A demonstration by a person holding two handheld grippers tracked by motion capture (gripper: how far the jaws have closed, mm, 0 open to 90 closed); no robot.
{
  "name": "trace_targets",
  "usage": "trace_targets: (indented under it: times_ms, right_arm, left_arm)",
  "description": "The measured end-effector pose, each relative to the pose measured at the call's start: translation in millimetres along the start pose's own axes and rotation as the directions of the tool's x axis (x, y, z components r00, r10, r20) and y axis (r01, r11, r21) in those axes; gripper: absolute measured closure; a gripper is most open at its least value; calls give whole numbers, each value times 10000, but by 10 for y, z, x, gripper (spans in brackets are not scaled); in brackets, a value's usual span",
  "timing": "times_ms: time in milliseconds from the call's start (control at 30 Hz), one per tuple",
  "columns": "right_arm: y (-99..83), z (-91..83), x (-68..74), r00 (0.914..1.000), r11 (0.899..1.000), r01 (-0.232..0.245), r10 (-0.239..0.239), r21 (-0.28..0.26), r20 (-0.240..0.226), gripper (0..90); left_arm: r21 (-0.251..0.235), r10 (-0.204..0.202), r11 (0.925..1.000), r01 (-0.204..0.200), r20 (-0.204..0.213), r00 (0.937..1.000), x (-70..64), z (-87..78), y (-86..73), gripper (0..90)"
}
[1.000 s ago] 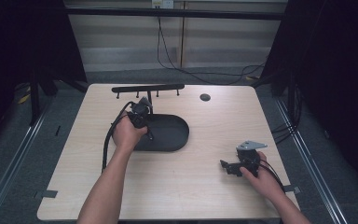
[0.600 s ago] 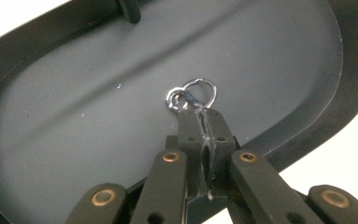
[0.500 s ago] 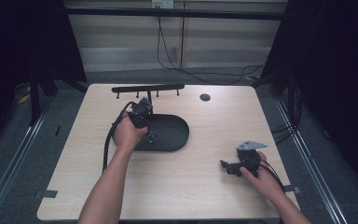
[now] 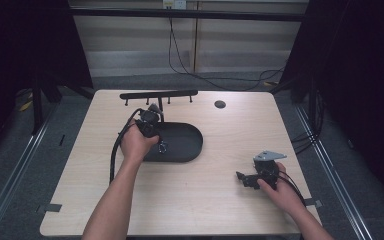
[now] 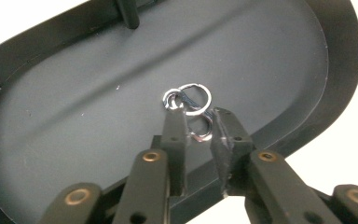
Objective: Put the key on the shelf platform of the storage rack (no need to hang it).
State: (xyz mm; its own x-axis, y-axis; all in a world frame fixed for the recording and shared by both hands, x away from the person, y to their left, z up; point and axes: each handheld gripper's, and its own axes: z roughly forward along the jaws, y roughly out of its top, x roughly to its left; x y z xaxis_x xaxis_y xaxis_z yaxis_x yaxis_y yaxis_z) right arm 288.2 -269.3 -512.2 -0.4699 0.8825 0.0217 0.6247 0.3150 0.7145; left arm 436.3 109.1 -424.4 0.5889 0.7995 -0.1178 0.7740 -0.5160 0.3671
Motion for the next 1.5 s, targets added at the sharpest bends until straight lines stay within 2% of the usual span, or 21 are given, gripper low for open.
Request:
trace_targets:
  times_ms: [600,667,733,1000,1500]
  right_arm:
    - [0,-2,2,10000,10000,-27,27,20,2,122]
    - [0,-2,3,10000,10000,-46,46,21,6,122]
    - [0,0,0,10000,10000,3,-3,-8,5,122]
    - [0,0,0,10000,10000,4,-4,-1,3,123]
    - [0,0,0,10000,10000,7,-7,4,4,123]
  left_arm:
    - [-202,-19,9998,20,86,10000,-18,-111,-77,636]
    - [-217,-120,9997,123,133,9998,-20,-129,-99,619]
    - [-230,-13,9997,16,119,9999,-11,-146,-115,608]
    - [-419,-109,9991,119,242,9996,-8,-205,-164,567]
    - [-593,-6,9982,21,242,9997,-11,-298,-272,475]
